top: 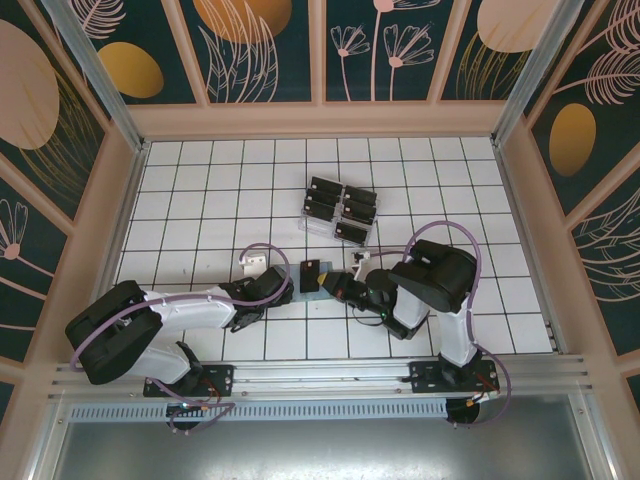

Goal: Put the credit cards into the card holder
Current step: Insert the credit card into the card slot.

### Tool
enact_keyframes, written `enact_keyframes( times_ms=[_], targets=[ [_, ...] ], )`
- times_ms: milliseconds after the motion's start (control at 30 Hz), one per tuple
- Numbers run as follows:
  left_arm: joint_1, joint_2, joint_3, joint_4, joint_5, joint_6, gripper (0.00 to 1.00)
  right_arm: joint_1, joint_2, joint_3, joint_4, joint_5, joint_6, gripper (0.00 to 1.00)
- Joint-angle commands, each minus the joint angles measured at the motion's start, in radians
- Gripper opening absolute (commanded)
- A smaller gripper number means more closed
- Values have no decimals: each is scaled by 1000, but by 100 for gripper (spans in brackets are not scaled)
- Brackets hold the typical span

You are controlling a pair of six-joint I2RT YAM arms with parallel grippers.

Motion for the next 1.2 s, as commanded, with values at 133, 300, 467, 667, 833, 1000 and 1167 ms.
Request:
enact_keyframes(
  times_ms=[133, 300, 467, 667, 833, 1000, 1167],
  targets=[
    [4, 30, -52, -109, 20, -5, 99, 18, 28, 15, 39, -1, 11, 0],
    [4, 28, -53, -109, 19, -5, 98, 22, 26, 14, 32, 1, 12, 0],
    [4, 27, -56, -107, 21, -6, 99, 24, 20, 8, 19, 9, 14, 0],
    [4, 28, -55, -107, 21, -6, 99, 27, 15, 1, -5, 11, 17, 0],
    [4, 28, -55, -107, 21, -6, 99, 30, 16, -17, -2, 15, 21, 0],
    [4, 27, -55, -107, 21, -5, 99, 33, 17, -22, -1, 12, 28, 0],
    [4, 28, -52, -107, 21, -5, 99, 42, 27, -22, 3, 12, 41, 0]
  ],
)
